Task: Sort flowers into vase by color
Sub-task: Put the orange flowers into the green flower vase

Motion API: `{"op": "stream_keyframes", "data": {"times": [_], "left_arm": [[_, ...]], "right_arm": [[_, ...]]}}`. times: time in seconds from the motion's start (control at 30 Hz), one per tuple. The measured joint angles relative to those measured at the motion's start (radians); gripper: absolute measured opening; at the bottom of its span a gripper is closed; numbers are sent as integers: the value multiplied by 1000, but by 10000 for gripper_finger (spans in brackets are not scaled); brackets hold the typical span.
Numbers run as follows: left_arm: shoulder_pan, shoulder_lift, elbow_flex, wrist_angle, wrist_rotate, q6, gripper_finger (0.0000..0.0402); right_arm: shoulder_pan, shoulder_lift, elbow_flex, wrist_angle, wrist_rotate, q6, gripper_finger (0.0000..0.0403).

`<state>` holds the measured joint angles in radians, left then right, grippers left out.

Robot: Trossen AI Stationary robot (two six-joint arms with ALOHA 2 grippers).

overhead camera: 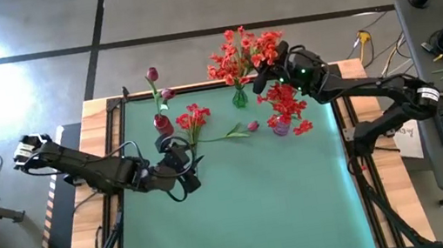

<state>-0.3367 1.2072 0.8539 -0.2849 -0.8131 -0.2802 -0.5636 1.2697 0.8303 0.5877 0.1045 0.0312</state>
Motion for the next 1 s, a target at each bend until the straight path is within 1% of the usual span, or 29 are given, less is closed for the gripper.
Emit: {"op": "stream_keyframes", "data": {"times": [0.1,0.7,0.8,1.0], "left_arm": [[0,0,0,7,0,0,180],[0,0,0,15,0,0,180],[0,0,0,15,0,0,180],[0,0,0,15,0,0,180]], "right_arm": [[0,0,-2,-8,0,22,18],[0,1,-6,-10,1,21,18],[0,2,-5,-8,3,60,18],[0,10,36,-72,37,84,18]]}}
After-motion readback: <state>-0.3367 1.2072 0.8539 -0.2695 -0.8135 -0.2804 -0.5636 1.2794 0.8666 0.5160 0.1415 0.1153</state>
